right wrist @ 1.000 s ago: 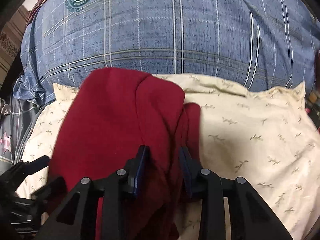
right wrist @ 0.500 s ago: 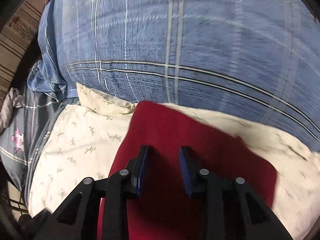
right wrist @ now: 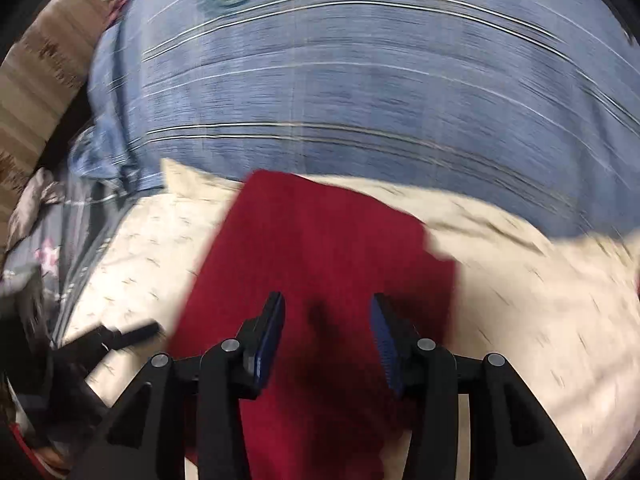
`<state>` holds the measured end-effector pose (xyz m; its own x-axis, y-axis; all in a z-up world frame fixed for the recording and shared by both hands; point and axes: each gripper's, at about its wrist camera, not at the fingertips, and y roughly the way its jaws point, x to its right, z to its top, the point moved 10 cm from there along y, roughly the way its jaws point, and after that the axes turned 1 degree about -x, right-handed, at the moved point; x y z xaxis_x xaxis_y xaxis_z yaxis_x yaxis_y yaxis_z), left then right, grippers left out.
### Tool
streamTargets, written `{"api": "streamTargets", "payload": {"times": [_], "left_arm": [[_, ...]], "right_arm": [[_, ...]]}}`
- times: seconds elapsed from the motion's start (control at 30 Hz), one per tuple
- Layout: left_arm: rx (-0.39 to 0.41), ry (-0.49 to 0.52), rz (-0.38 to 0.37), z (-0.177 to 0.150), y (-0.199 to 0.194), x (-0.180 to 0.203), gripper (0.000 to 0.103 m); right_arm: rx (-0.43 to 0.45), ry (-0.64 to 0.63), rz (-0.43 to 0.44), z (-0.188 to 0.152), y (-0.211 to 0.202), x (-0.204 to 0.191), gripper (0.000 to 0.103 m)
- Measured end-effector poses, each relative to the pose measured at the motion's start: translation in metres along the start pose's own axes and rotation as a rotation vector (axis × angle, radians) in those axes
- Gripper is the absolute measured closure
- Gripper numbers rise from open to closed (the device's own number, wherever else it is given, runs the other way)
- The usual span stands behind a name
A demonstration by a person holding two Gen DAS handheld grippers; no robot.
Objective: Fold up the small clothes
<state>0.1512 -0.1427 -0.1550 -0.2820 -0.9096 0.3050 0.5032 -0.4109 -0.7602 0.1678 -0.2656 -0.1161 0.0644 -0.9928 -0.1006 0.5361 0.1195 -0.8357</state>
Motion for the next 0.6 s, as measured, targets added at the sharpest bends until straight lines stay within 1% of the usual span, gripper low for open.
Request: {"api": "streamTargets", "payload": {"times": [0.07, 0.1, 0.13, 0.17, 0.2, 0.23, 0.27, 0.3, 0.37, 0.43, 0.5, 0.53, 0.6], "left_arm": [[-0.003, 0.005, -0.01, -0.002, 0.0, 0.004, 0.015], [-0.005, 0.008, -0.013, -0.003, 0.0, 0.005, 0.015], [-0.002, 0.011, -0.013, -0.002, -0.001, 0.006, 0.015], [0.001, 0.012, -0.018, -0.001, -0.002, 0.005, 0.015], [0.006, 0.01, -0.027, 0.0, -0.005, 0.006, 0.015], [0.012, 0.001, -0.044, 0.002, -0.007, 0.006, 0.015], [0.017, -0.01, -0.058, 0.003, -0.009, 0.005, 0.015], [0.017, -0.024, -0.074, 0.005, -0.009, 0.003, 0.015], [0.003, -0.044, -0.097, 0.007, -0.006, 0.001, 0.015], [-0.016, -0.067, -0.129, 0.009, 0.002, 0.002, 0.015], [-0.029, -0.081, -0.163, 0.011, 0.01, 0.005, 0.013], [-0.036, -0.081, -0.179, 0.011, 0.016, 0.007, 0.012], [-0.053, -0.086, -0.201, 0.013, 0.029, 0.007, 0.01]], "right_arm": [[-0.022, 0.037, -0.08, -0.016, 0.011, 0.02, 0.057], [-0.038, 0.074, -0.08, -0.027, 0.022, 0.03, 0.054], [-0.021, 0.106, -0.062, -0.028, 0.024, 0.032, 0.053], [0.001, 0.143, -0.042, -0.029, 0.021, 0.035, 0.053], [0.011, 0.165, -0.026, -0.027, 0.017, 0.036, 0.049], [0.035, 0.19, -0.005, -0.024, 0.009, 0.038, 0.048], [0.061, 0.209, 0.009, -0.021, 0.003, 0.04, 0.041], [0.088, 0.231, 0.018, -0.018, -0.002, 0.043, 0.028], [0.101, 0.264, 0.021, -0.014, -0.002, 0.053, 0.017], [0.075, 0.28, 0.045, -0.013, 0.009, 0.057, 0.017], [0.013, 0.308, 0.093, -0.016, 0.03, 0.059, 0.017], [0.003, 0.325, 0.126, -0.018, 0.034, 0.061, 0.017], [0.011, 0.347, 0.204, -0.015, 0.041, 0.058, 0.016]]}}
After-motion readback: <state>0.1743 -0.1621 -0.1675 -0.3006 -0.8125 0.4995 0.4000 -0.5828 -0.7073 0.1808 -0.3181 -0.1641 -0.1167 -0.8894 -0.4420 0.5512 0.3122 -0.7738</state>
